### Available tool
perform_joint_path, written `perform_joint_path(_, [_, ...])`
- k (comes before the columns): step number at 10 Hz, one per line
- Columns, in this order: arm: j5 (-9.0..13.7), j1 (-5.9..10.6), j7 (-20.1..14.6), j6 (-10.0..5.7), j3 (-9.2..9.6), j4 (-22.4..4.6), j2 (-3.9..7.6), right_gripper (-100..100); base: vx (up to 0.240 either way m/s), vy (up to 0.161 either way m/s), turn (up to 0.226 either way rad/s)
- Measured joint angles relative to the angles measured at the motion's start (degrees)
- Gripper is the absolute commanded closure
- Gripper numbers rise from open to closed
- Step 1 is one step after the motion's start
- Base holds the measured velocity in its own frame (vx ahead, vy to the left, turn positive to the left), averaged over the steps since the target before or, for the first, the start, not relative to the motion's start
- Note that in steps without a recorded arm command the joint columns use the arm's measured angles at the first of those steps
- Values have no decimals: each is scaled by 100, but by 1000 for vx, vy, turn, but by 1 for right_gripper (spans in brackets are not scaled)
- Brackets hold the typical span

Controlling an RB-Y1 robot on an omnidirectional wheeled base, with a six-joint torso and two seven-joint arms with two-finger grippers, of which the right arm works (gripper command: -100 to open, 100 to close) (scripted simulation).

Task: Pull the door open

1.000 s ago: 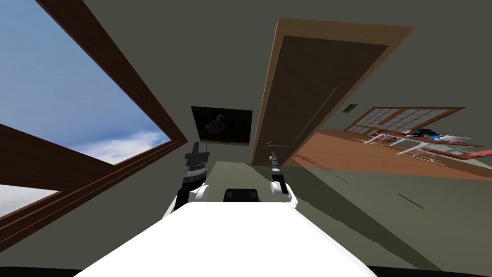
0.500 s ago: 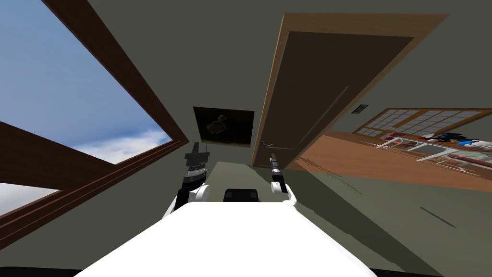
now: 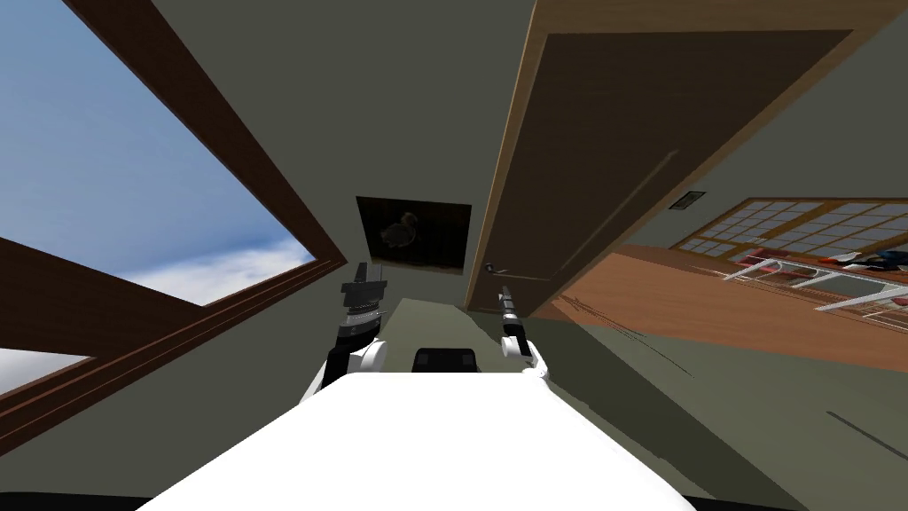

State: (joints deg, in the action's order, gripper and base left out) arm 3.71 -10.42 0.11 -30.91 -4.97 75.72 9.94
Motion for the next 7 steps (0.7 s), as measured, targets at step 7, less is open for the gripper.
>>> perform_joint_path(7, [87, 299, -136, -103, -164, -921, 103, -100, 87, -43, 69])
